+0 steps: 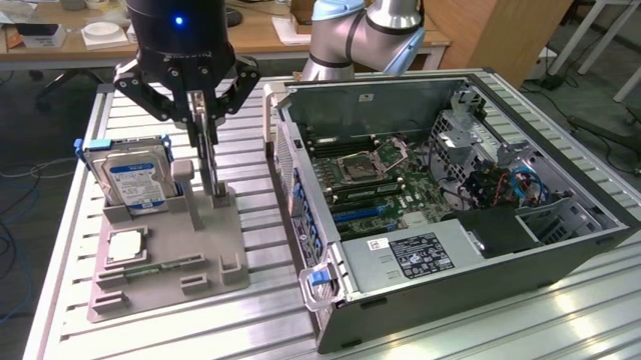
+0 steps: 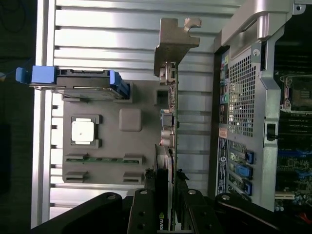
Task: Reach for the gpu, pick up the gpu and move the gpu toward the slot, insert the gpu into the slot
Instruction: 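Pick up the gpu and move the gpu toward the slot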
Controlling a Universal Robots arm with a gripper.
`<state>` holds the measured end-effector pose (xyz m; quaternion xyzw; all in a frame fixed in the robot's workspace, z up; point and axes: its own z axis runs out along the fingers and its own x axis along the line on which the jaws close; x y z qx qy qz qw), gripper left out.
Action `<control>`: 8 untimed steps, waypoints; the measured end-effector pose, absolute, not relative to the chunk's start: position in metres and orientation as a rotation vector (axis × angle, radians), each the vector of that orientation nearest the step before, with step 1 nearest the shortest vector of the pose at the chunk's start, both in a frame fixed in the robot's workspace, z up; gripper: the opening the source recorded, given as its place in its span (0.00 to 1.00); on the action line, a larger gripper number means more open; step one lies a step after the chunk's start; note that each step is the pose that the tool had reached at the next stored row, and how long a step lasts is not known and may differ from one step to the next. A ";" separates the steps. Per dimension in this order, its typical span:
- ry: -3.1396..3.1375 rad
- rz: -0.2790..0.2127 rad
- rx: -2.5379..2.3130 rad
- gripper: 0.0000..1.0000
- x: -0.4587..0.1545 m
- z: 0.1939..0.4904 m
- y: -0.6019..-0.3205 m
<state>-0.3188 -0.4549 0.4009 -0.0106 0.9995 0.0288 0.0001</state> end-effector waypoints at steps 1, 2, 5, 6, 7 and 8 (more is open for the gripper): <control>3.140 0.090 -0.033 0.26 -0.319 0.402 -0.455; 3.140 0.090 -0.033 0.26 -0.319 0.403 -0.455; 3.140 0.076 -0.033 0.26 -0.319 0.405 -0.455; 3.141 0.062 -0.033 0.26 -0.319 0.405 -0.455; 3.141 0.049 -0.033 0.26 -0.319 0.405 -0.455; 3.141 0.045 -0.033 0.26 -0.319 0.405 -0.455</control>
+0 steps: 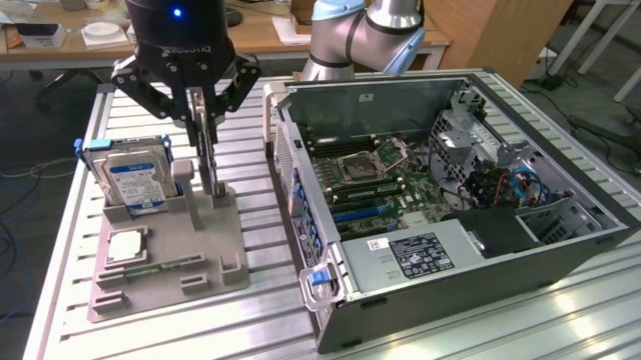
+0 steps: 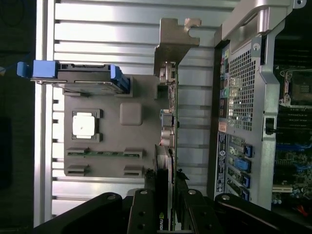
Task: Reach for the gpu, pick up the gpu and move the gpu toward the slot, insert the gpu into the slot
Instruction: 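Pick up the gpu and move the gpu toward the slot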
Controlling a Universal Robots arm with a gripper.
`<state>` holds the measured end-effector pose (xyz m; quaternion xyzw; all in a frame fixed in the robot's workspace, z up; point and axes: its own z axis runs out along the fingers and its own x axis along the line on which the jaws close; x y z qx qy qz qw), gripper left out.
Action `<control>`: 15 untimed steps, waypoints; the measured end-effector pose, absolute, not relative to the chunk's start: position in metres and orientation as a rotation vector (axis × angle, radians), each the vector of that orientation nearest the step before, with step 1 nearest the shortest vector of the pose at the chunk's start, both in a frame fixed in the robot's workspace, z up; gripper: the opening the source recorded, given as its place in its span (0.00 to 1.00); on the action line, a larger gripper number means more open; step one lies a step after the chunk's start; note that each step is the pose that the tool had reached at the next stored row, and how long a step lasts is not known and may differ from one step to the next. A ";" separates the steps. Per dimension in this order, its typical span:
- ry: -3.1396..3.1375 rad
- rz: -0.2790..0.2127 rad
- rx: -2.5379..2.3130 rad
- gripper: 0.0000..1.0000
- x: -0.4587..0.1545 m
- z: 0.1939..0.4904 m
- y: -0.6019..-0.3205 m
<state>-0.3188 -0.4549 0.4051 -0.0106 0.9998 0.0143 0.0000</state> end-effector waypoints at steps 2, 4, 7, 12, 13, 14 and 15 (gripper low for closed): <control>3.141 0.045 -0.033 0.26 -0.319 0.406 -0.455; 3.141 0.045 -0.033 0.26 -0.319 0.409 -0.455; 3.141 0.045 -0.033 0.26 -0.319 0.412 -0.455; 3.141 0.045 -0.033 0.26 -0.319 0.419 -0.455; 3.141 0.045 -0.033 0.26 -0.319 0.420 -0.455; 3.141 0.045 -0.033 0.26 -0.319 0.421 -0.455; 3.141 0.045 -0.033 0.26 -0.319 0.422 -0.455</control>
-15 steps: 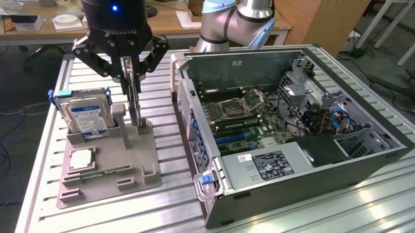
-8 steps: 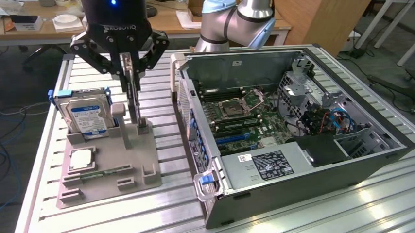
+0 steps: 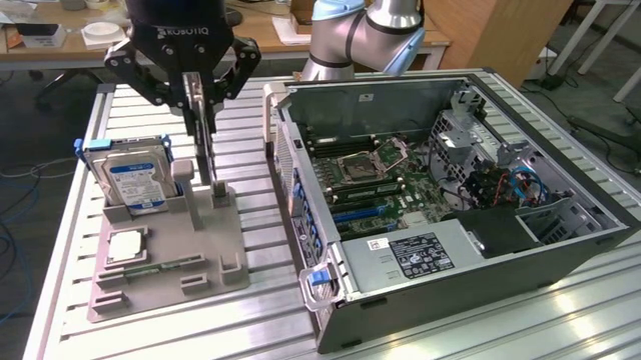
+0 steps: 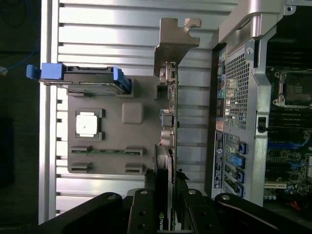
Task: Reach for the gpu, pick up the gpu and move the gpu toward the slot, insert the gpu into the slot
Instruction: 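Pick up the gpu and move the gpu toward the slot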
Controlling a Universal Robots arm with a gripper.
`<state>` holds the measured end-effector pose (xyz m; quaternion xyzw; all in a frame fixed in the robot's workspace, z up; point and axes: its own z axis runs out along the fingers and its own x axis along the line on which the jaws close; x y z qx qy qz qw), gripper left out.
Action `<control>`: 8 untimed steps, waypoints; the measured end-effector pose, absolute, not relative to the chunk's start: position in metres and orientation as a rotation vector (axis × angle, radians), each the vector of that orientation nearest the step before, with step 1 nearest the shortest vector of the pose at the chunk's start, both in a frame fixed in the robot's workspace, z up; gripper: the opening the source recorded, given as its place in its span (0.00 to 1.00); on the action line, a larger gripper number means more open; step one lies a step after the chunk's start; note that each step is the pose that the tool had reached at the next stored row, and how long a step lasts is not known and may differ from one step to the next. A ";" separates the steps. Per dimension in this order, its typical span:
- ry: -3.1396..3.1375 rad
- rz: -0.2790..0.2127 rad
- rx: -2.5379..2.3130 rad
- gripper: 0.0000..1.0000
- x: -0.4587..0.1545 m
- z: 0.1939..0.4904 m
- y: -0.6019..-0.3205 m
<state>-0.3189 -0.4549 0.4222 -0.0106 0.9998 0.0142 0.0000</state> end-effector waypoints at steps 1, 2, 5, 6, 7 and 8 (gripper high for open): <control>3.141 0.045 -0.033 0.26 -0.319 0.423 -0.455; 3.141 0.045 -0.033 0.26 -0.319 0.425 -0.455; 3.141 0.045 -0.033 0.26 -0.319 0.428 -0.455; 3.141 0.045 -0.033 0.26 -0.319 0.429 -0.455; 3.141 0.045 -0.033 0.26 -0.319 0.430 -0.455; 3.141 0.045 -0.034 0.26 -0.319 0.431 -0.455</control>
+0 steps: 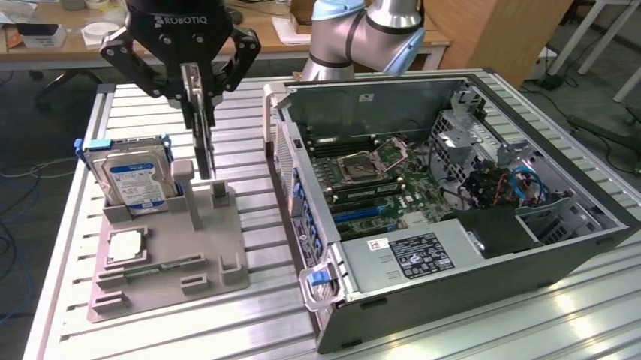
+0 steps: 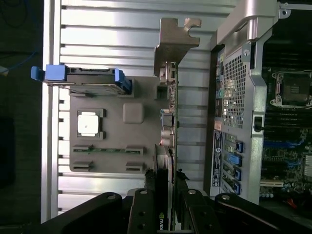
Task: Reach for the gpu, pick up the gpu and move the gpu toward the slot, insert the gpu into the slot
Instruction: 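Pick up the gpu and move the gpu toward the slot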
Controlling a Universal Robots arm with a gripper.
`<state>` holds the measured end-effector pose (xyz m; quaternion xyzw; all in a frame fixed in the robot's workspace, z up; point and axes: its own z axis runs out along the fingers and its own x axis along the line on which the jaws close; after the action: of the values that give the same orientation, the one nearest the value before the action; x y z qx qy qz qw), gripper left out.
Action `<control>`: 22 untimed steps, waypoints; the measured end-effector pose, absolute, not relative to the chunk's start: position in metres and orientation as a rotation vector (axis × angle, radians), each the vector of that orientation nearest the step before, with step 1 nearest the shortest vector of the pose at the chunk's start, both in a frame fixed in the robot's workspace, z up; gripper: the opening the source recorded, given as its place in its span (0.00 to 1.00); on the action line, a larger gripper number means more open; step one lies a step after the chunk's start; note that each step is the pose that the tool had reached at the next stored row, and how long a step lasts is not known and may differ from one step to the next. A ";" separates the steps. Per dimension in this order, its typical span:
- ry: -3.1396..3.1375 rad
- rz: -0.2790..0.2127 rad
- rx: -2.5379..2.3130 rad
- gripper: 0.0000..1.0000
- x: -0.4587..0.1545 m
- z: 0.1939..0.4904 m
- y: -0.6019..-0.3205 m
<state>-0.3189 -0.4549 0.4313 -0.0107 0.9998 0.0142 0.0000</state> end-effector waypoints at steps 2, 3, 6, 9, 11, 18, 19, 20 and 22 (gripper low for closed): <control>3.141 0.045 -0.034 0.26 -0.319 0.433 -0.455; 3.141 0.045 -0.034 0.26 -0.319 0.434 -0.455; 3.141 0.045 -0.034 0.26 -0.319 0.438 -0.455; 3.141 0.045 -0.034 0.26 -0.319 0.441 -0.455; 3.141 0.045 -0.034 0.26 -0.319 0.443 -0.455; 3.141 0.045 -0.034 0.26 -0.319 0.450 -0.455; 3.141 0.045 -0.034 0.26 -0.319 0.451 -0.455; 3.141 0.045 -0.034 0.26 -0.319 0.452 -0.455; 3.141 0.045 -0.034 0.26 -0.319 0.454 -0.455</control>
<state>-0.3192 -0.4549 0.4543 -0.0109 0.9998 0.0142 0.0000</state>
